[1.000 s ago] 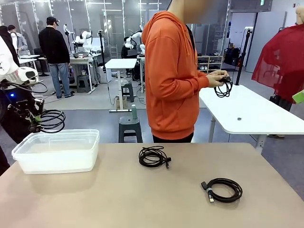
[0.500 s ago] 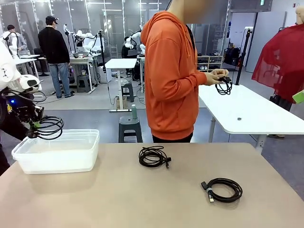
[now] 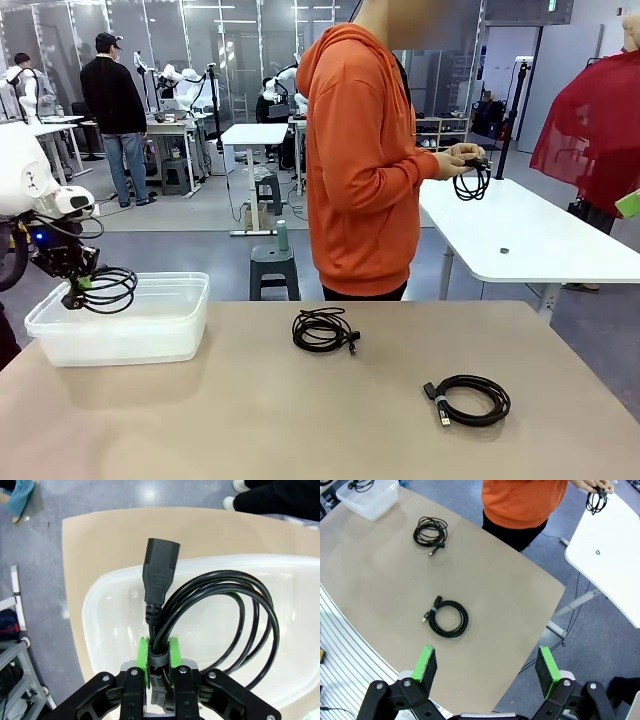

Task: Organize and store the cables.
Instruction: Place the Power Cable into the Organizing box.

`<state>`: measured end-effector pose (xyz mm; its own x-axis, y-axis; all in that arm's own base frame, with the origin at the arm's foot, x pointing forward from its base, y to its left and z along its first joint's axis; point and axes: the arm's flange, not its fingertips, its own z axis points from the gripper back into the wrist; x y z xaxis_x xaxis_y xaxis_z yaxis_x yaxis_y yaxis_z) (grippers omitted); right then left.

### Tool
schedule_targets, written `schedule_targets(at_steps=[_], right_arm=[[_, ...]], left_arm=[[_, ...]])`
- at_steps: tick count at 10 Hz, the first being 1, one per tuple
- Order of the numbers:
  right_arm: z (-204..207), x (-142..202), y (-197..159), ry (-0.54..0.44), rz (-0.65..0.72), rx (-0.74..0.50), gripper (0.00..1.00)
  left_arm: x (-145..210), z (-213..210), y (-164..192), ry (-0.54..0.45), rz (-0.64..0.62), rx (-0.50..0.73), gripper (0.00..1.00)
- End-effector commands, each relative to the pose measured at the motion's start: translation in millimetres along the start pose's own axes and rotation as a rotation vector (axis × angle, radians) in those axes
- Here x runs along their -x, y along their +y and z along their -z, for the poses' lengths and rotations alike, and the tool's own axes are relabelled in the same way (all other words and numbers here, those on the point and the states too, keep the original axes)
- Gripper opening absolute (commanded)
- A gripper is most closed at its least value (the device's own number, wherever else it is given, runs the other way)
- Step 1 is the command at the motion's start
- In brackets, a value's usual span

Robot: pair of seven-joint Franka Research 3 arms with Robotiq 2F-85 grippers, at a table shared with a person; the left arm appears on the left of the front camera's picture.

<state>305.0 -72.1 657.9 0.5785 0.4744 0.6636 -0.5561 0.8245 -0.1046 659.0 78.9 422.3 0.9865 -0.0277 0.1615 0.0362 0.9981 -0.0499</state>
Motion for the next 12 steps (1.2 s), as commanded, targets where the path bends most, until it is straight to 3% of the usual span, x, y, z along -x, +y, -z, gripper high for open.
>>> schedule_targets(at_steps=[1,4,12], right_arm=[[-0.3,-0.5,-1.2,0.0,0.004,-0.001,1.0],[-0.3,-0.5,-1.2,0.0,0.004,-0.001,1.0],[-0.3,-0.5,-1.2,0.0,0.004,-0.001,1.0]], left_arm=[[-6.1,9.3,1.8,0.047,0.037,0.031,0.19],[-6.6,26.8,2.1,0.085,0.028,0.012,0.21],[25.2,4.4,-5.1,0.023,0.06,-0.049,0.88]])
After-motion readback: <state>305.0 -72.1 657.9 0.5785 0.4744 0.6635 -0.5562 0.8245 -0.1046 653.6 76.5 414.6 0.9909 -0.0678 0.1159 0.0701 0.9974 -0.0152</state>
